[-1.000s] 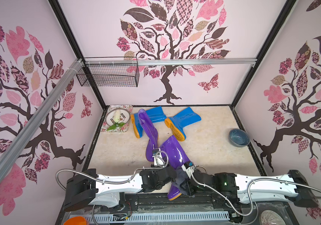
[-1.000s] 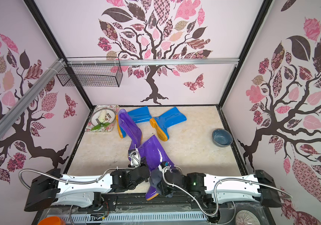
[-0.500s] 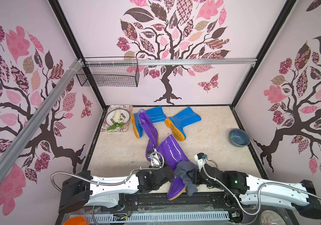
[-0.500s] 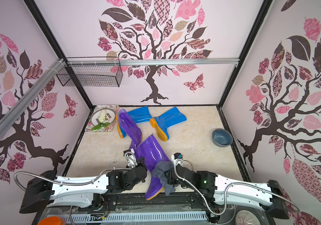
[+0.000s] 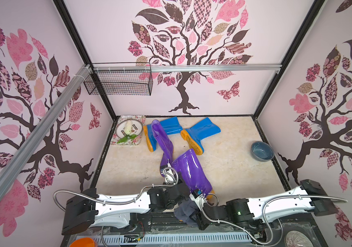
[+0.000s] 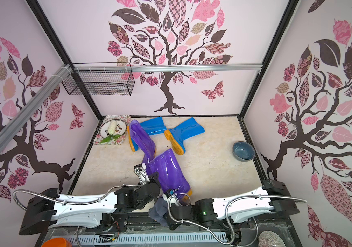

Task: Wipe the rubber boots with a cloth
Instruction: Wipe the dirt off the rubber boot.

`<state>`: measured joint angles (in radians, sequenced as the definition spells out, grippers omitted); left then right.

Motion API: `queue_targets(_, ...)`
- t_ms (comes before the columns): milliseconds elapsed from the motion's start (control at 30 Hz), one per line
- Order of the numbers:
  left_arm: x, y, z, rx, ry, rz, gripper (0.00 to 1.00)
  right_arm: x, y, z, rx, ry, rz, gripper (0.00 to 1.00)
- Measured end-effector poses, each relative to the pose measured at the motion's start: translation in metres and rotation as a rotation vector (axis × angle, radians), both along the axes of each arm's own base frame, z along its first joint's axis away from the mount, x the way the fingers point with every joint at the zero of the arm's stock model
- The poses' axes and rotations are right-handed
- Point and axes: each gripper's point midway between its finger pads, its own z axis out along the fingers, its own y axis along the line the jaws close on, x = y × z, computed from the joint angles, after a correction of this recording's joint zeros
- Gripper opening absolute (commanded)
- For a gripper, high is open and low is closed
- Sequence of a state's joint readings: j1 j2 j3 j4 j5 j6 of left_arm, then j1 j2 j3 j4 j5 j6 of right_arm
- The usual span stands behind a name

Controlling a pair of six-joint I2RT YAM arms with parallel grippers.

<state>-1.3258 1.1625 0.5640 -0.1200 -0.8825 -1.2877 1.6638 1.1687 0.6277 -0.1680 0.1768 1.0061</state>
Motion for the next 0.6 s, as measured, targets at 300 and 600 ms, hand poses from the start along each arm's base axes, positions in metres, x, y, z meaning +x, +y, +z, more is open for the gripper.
queue_targets(300,-0.006,0.013,0.005,-0.039,-0.012,0.028,0.00,0.071,-0.039,0.011,0.037,-0.034,-0.307,0.00)
queue_targets(600,-0.007,0.021,0.011,-0.057,-0.027,0.058,0.00,0.057,-0.020,0.012,-0.064,-0.089,-0.179,0.00)
